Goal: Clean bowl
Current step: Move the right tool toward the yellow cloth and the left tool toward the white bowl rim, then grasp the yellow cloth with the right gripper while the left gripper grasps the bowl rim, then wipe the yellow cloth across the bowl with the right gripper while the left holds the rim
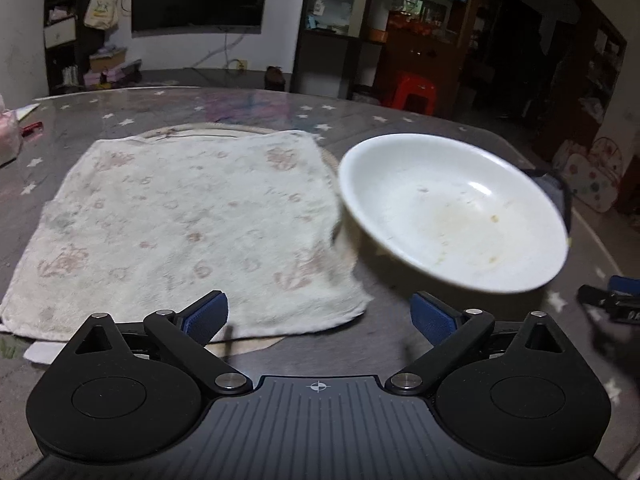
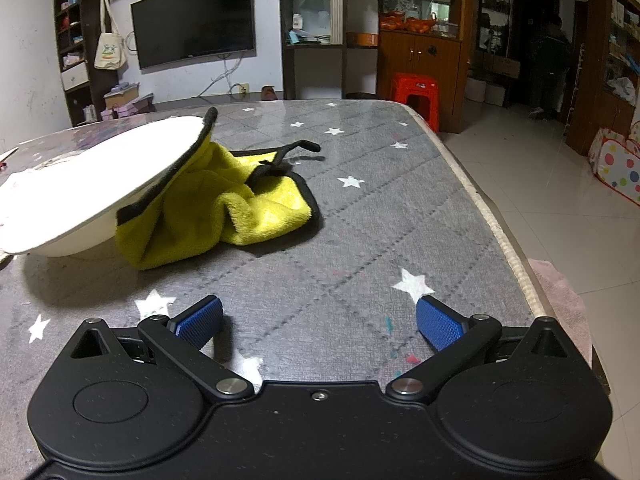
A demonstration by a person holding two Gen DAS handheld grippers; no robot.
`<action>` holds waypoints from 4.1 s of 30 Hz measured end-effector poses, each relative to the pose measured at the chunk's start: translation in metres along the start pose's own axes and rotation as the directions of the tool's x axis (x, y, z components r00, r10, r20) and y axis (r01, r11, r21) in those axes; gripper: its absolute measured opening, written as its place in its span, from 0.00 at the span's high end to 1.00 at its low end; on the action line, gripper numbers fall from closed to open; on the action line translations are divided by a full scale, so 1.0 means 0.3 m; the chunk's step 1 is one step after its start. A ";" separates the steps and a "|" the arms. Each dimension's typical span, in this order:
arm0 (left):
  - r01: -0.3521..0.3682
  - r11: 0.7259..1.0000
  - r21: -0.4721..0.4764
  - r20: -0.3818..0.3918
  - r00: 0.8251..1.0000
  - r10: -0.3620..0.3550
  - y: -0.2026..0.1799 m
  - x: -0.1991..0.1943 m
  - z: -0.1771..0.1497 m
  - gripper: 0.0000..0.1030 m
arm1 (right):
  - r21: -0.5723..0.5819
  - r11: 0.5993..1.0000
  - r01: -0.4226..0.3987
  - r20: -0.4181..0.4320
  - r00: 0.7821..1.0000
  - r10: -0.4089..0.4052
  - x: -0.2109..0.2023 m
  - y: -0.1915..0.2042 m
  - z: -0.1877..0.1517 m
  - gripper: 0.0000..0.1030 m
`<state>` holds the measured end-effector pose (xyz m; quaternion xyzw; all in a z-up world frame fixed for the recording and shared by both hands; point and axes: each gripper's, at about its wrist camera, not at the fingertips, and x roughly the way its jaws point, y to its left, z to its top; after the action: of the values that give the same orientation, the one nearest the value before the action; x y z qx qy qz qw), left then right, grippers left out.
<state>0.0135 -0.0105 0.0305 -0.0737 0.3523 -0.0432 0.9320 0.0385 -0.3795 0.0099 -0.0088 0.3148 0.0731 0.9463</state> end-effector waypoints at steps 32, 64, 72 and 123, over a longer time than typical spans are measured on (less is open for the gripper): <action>-0.044 0.997 -0.064 -0.155 0.987 0.033 -0.142 0.150 0.109 0.37 | -0.180 0.948 -0.263 0.035 0.961 0.273 0.155 0.025 0.203 0.22; -0.006 0.995 -0.101 -0.199 0.980 -0.014 -0.187 0.139 0.119 0.65 | -0.167 0.962 -0.215 0.043 0.973 0.225 0.016 0.017 0.093 0.57; -0.002 0.999 -0.053 -0.182 0.983 -0.008 -0.201 0.139 0.114 0.68 | -0.149 0.960 -0.238 0.051 0.967 0.248 0.009 0.016 0.072 0.72; 0.121 0.955 0.270 -0.251 0.967 -0.052 -0.277 0.199 0.125 0.63 | -0.261 0.941 -0.215 0.067 0.968 0.240 0.054 -0.003 0.107 0.76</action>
<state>0.0807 -0.0964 0.0334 0.0505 0.4495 -0.1428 0.8803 0.0704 -0.3763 0.0260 -0.0888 0.2553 0.2217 0.9369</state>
